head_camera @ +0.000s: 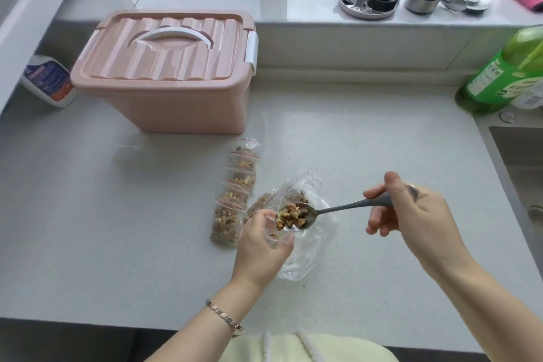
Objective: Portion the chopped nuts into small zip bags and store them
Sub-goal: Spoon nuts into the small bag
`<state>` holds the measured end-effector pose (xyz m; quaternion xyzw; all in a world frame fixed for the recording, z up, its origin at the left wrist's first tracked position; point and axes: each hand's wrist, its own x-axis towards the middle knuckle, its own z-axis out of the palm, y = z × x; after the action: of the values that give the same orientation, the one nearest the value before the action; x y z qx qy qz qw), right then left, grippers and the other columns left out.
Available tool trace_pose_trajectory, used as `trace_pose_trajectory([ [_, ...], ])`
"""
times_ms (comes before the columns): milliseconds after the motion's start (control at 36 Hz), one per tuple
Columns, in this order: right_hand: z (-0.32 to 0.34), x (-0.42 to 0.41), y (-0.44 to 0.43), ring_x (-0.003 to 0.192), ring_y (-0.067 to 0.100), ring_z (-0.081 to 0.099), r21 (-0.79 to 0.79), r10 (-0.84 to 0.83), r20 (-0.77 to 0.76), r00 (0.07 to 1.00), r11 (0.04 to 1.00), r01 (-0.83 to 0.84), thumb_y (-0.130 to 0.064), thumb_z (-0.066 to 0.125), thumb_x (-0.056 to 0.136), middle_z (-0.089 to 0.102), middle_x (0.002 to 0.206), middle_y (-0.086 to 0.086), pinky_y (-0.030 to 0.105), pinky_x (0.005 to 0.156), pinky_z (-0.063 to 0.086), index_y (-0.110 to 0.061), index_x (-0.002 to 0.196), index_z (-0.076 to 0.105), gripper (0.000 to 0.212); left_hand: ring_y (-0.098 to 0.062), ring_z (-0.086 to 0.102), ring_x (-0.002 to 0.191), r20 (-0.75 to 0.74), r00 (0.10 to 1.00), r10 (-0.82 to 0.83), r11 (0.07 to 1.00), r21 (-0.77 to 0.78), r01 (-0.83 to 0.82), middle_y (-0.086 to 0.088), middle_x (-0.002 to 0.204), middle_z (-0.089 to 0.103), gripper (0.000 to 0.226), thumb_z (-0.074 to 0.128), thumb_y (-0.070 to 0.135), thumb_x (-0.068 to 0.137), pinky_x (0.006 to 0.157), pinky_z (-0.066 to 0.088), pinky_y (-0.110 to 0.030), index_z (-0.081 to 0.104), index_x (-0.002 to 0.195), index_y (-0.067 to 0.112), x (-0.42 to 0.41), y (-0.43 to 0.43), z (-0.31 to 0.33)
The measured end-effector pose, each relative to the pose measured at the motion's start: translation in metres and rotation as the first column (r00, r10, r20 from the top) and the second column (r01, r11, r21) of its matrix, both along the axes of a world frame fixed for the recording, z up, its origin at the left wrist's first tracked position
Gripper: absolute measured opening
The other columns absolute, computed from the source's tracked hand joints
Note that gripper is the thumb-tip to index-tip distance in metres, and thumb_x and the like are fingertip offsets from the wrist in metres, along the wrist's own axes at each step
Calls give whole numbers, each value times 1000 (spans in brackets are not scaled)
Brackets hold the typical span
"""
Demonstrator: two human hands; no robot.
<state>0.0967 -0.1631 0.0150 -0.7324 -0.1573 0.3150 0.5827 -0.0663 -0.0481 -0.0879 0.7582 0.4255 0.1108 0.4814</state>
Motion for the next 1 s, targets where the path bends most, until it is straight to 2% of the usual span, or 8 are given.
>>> trace_pose_trajectory([
  [139,-1,-20,8,44,13,55,-62,166,239,957,986,-156,-47,41,83,63,51,6,17,48,44,-14,72,66,43,-14,53,96,15,999,-28,999,26,28,14,94,57,36,58,52,63,89,45,-39,46,93,36,2,-3,-1],
  [278,-5,-34,4,50,-5,54,-133,342,585,735,935,-329,-56,33,92,58,52,-10,8,52,40,-20,77,68,52,-10,53,91,31,999,-16,999,51,15,15,88,56,27,64,37,68,89,43,-39,44,86,37,2,-4,1],
  [361,-4,-32,-2,52,-12,52,-121,332,691,643,929,-349,-52,31,95,52,54,-17,11,50,44,-19,80,68,52,-12,54,94,32,999,6,1000,21,-7,13,91,58,28,68,33,71,88,45,-39,48,90,34,-1,-3,-2],
  [500,-5,-17,-12,45,4,55,70,49,553,832,992,-105,-56,35,91,62,57,-5,9,48,42,-30,77,63,40,-12,54,89,94,992,82,996,-37,-79,4,88,56,31,69,13,78,75,50,-24,46,86,33,-6,-1,3],
  [611,-31,-10,-14,48,12,57,-19,-45,398,916,998,57,-47,39,91,65,60,2,14,49,44,-27,73,62,36,-9,55,85,130,980,148,988,-58,-141,2,87,58,31,69,9,78,67,46,-11,48,86,29,-8,3,5],
  [750,-73,-14,-8,58,4,60,-174,29,356,934,984,36,-24,44,94,64,59,0,8,53,43,-20,80,64,25,-11,54,87,119,982,146,987,-88,-136,-1,89,57,28,67,8,79,66,42,-6,47,86,27,-5,7,7],
  [917,-97,-17,2,65,12,62,-219,51,479,876,974,63,-27,41,94,63,67,-2,40,66,54,-14,96,65,27,-12,54,89,114,982,148,985,-106,-136,-1,89,59,28,67,9,80,67,39,-3,47,84,27,0,8,3],
  [1000,-105,-18,6,66,11,63,-199,35,433,901,978,57,-28,41,94,64,68,-3,32,65,54,-16,96,65,27,-10,54,89,103,982,156,983,-116,-143,1,89,58,28,66,9,80,68,39,-3,46,84,27,2,9,1],
])
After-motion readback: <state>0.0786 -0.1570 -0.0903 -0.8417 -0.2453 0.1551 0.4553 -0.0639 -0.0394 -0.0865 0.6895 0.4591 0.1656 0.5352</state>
